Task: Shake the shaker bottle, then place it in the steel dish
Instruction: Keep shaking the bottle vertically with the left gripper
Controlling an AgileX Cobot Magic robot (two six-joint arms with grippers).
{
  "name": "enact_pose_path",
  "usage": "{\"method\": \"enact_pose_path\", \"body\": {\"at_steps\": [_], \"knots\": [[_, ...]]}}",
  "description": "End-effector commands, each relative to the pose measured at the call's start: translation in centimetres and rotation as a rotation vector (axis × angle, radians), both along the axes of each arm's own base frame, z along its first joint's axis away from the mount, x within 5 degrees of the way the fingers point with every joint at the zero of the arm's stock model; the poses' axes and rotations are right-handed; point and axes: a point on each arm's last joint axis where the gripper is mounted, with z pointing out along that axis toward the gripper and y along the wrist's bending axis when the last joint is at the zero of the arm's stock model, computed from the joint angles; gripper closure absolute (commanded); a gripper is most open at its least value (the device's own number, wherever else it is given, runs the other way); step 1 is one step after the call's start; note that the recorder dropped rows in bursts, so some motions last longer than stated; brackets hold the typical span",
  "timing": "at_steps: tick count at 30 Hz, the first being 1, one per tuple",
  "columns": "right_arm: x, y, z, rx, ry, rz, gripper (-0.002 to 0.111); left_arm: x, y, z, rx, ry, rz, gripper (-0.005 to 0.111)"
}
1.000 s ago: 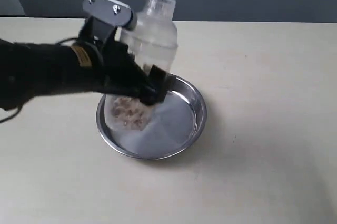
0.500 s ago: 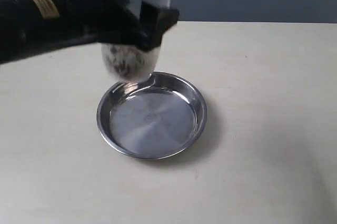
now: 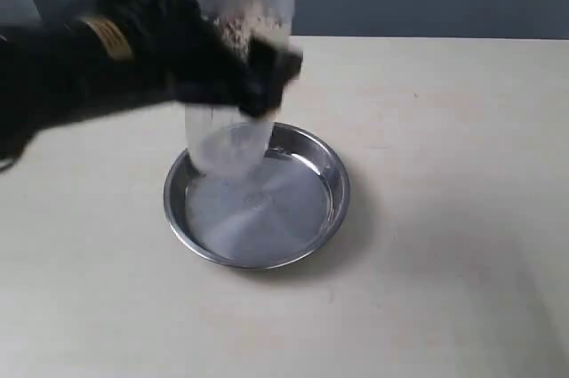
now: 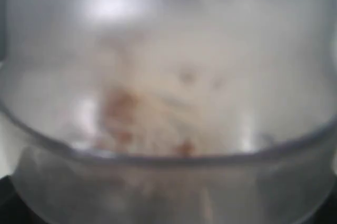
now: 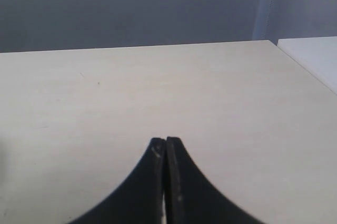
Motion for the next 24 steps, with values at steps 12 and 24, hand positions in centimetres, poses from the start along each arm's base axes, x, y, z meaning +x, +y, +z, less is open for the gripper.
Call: {"method": "enact_pose_path", "body": {"at_steps": [12, 24], "knots": [[0.0, 0.0, 0.1, -0.003, -0.016, -0.004, 0.109, -2.0, 1.4, 9.2, -0.148, -0.316, -0.005, 0.106], [0.0, 0.0, 0.1, -0.003, -0.016, -0.004, 0.109, -0.2, 0.0, 1.0, -0.021, -0.033, -0.002, 0.106]]}}
